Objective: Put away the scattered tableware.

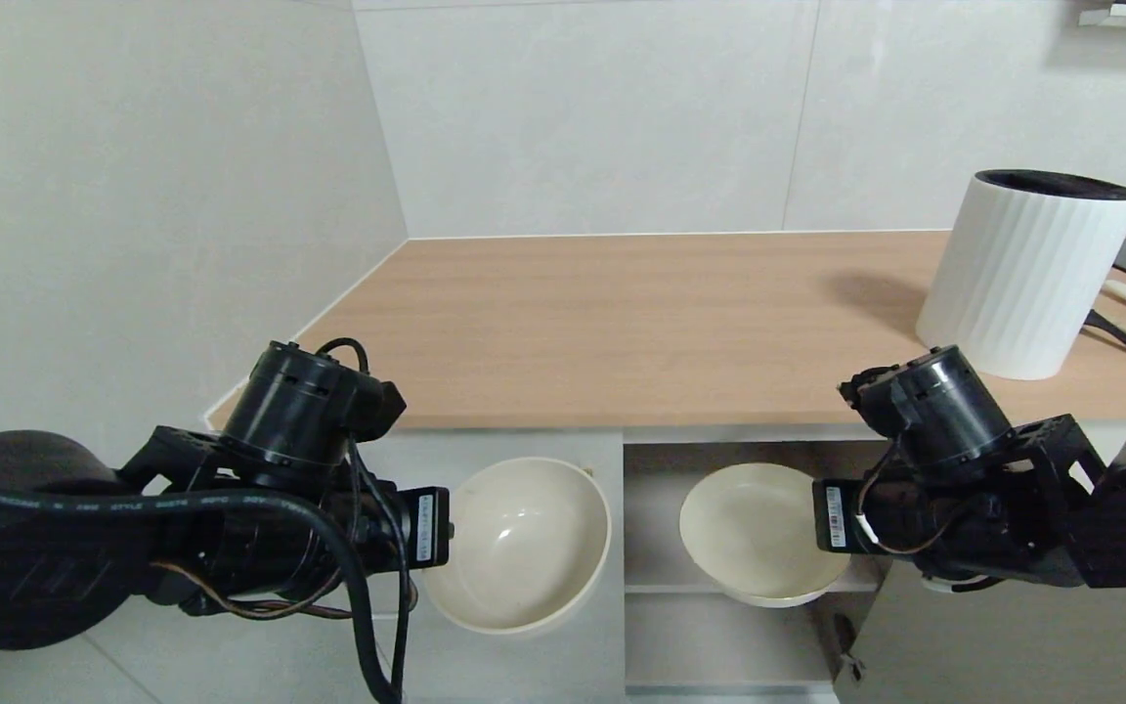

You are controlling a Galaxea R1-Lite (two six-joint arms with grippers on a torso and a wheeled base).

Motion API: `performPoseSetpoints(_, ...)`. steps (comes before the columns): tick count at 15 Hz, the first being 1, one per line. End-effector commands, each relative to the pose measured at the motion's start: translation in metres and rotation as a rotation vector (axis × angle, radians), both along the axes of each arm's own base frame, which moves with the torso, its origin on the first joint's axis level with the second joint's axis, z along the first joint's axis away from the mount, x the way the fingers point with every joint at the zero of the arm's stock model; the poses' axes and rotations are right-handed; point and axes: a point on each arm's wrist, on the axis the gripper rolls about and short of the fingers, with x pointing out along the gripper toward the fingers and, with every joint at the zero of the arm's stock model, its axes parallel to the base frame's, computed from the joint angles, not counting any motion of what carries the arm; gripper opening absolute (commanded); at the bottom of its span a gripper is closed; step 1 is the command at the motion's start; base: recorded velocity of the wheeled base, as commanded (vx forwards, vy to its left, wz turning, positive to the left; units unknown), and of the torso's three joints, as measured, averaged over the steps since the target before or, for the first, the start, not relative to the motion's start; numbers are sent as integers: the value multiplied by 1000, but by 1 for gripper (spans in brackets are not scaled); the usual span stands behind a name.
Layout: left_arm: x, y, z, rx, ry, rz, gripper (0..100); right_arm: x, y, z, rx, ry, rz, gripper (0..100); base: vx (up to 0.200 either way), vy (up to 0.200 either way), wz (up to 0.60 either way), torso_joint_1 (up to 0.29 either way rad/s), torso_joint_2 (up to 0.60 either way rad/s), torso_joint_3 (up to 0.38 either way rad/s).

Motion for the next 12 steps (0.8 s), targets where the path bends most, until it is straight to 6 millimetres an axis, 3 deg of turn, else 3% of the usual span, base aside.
performPoseSetpoints(1, 1, 0, -1, 2, 3, 1, 0, 4, 3, -10, -21, 30, 2, 0, 0, 0, 0, -159, 476, 315)
performPoseSetpoints(12, 3, -2, -5, 9, 17, 2, 0, 7, 8, -23, -48, 66, 7, 0, 0, 0, 0, -108, 455, 340)
